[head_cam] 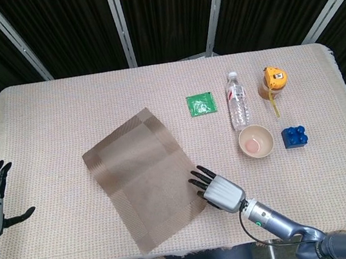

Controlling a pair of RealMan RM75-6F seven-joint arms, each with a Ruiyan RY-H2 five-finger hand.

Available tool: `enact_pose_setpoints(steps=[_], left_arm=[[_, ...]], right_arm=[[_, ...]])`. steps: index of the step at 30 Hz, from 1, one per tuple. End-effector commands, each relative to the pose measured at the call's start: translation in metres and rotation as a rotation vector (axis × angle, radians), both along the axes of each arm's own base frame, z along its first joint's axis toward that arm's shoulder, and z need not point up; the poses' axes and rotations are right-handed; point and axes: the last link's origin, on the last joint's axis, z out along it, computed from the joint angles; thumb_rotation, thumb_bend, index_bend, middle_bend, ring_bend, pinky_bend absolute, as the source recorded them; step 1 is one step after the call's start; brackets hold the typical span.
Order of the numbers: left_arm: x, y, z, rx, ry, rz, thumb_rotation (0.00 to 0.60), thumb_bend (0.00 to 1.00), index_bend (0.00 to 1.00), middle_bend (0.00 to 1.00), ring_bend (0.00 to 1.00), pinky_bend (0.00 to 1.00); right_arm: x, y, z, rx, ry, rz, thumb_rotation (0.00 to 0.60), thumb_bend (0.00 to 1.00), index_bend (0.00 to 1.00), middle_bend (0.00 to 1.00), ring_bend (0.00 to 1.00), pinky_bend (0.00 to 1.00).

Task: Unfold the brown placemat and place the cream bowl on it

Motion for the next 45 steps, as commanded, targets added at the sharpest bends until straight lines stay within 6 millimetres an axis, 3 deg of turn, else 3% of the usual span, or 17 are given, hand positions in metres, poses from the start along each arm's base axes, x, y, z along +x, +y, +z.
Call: enact_pose_setpoints(steps=[1, 5, 9, 17, 24, 33, 34, 35, 38, 40, 45], left_arm=[[0.000, 0.000, 0.000, -0.003, 0.001, 0.002, 0.600, 0.00, 0.00, 0.00, 0.00, 0.00], [0.000, -0.001, -0.001, -0.007, -0.001, 0.002, 0.600, 0.00, 0.00, 0.00, 0.00, 0.00], [0.000, -0.002, -0.002, -0.016, 0.001, 0.000, 0.600, 0.00, 0.00, 0.00, 0.00, 0.00], [0.000, -0.004, -0.006, -0.027, 0.009, 0.000, 0.600, 0.00, 0.00, 0.00, 0.00, 0.00], [-0.005, -0.001, -0.005, -0.023, 0.014, 0.022, 0.600, 0.00, 0.00, 0.00, 0.00, 0.00], [-0.009, 0.001, -0.005, -0.022, 0.022, 0.038, 0.600, 0.00, 0.00, 0.00, 0.00, 0.00], [-0.009, 0.001, -0.006, -0.024, 0.025, 0.040, 0.600, 0.00, 0.00, 0.00, 0.00, 0.00], [-0.009, 0.001, -0.006, -0.025, 0.026, 0.041, 0.600, 0.00, 0.00, 0.00, 0.00, 0.00], [-0.010, 0.002, -0.007, -0.029, 0.027, 0.043, 0.600, 0.00, 0.00, 0.00, 0.00, 0.00], [-0.010, 0.002, -0.007, -0.029, 0.029, 0.042, 0.600, 0.00, 0.00, 0.00, 0.00, 0.00], [-0.009, 0.002, -0.008, -0.036, 0.031, 0.035, 0.600, 0.00, 0.00, 0.00, 0.00, 0.00]], right_arm=[[-0.006, 0.011, 0.015, -0.004, -0.003, 0.030, 0.600, 0.47, 0.67, 0.14, 0.00, 0.00], [-0.020, 0.024, 0.045, -0.042, 0.021, 0.091, 0.600, 0.47, 0.67, 0.14, 0.00, 0.00], [-0.033, 0.024, 0.078, -0.129, 0.095, 0.173, 0.600, 0.48, 0.67, 0.15, 0.00, 0.00], [-0.045, -0.020, 0.129, -0.364, 0.361, 0.366, 0.600, 0.49, 0.68, 0.17, 0.00, 0.00], [-0.031, -0.065, 0.147, -0.483, 0.491, 0.452, 0.600, 0.48, 0.68, 0.17, 0.00, 0.00], [-0.014, -0.104, 0.149, -0.573, 0.601, 0.519, 0.600, 0.46, 0.68, 0.17, 0.00, 0.00], [-0.013, -0.108, 0.149, -0.593, 0.610, 0.530, 0.600, 0.44, 0.63, 0.16, 0.00, 0.00], [-0.012, -0.111, 0.149, -0.608, 0.613, 0.535, 0.600, 0.38, 0.46, 0.12, 0.00, 0.00], [-0.010, -0.118, 0.152, -0.679, 0.614, 0.540, 0.600, 0.10, 0.10, 0.01, 0.00, 0.00], [-0.010, -0.121, 0.158, -0.745, 0.591, 0.513, 0.600, 0.00, 0.00, 0.00, 0.00, 0.00], [-0.016, -0.114, 0.173, -0.819, 0.410, 0.327, 0.600, 0.00, 0.00, 0.00, 0.00, 0.00]])
